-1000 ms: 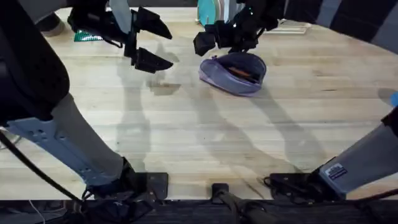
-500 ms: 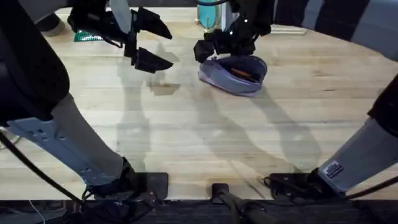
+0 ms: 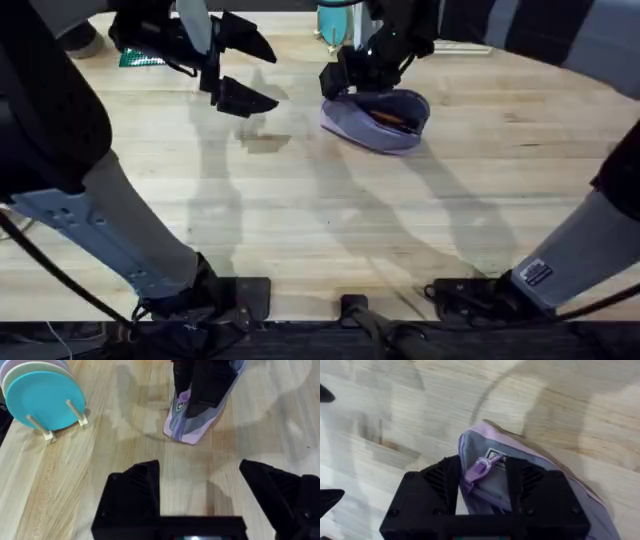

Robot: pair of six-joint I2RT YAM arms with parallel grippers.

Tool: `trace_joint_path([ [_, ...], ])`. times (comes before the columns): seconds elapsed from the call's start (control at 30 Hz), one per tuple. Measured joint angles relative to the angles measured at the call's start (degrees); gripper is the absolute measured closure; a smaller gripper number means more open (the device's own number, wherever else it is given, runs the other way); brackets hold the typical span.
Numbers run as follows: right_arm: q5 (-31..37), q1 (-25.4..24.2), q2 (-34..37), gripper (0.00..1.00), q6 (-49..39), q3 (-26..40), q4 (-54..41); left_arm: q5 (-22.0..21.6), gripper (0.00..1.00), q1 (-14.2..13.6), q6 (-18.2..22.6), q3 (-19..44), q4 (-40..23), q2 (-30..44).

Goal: Unzip the bag, pick up the pens from the table one at a time and place them inside, then zip the bag closed.

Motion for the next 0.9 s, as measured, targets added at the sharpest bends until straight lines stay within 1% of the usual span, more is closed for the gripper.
trace_joint_path([
  [0.1,-0.07,0.09,0.00,0.501,0.06,0.00,0.00,0.00,0.007,0.00,0.00,0.00,0.00,-0.02],
  [0.17,-0.32,0.09,0.00,0.538,0.19,0.00,0.19,0.00,0.007,0.00,0.00,0.00,0.00,-0.01],
  [0.2,-0.46,0.09,0.00,0.566,0.24,0.00,0.30,0.00,0.007,0.00,0.00,0.00,0.00,0.00],
  [0.27,-0.70,0.14,0.00,0.661,0.42,0.00,0.64,0.00,0.007,0.00,0.00,0.00,0.00,0.00],
  [0.3,-0.87,0.20,0.00,0.694,0.46,0.00,0.85,0.00,0.007,0.00,0.00,0.00,0.00,0.00],
  [0.37,-0.97,0.26,0.00,0.723,0.46,0.00,1.07,0.00,0.007,0.00,0.00,0.00,0.00,-0.01],
  [0.67,-1.11,0.31,0.00,0.772,0.46,0.00,1.50,0.00,0.008,0.00,0.00,0.00,0.00,-0.01],
  [0.77,-1.30,0.31,0.00,0.831,0.46,0.03,1.66,0.00,0.007,0.00,0.00,0.00,0.00,0.00],
  [0.9,-1.25,0.31,0.00,0.845,0.48,0.53,1.56,0.00,0.007,0.00,0.00,0.00,0.00,-0.02],
])
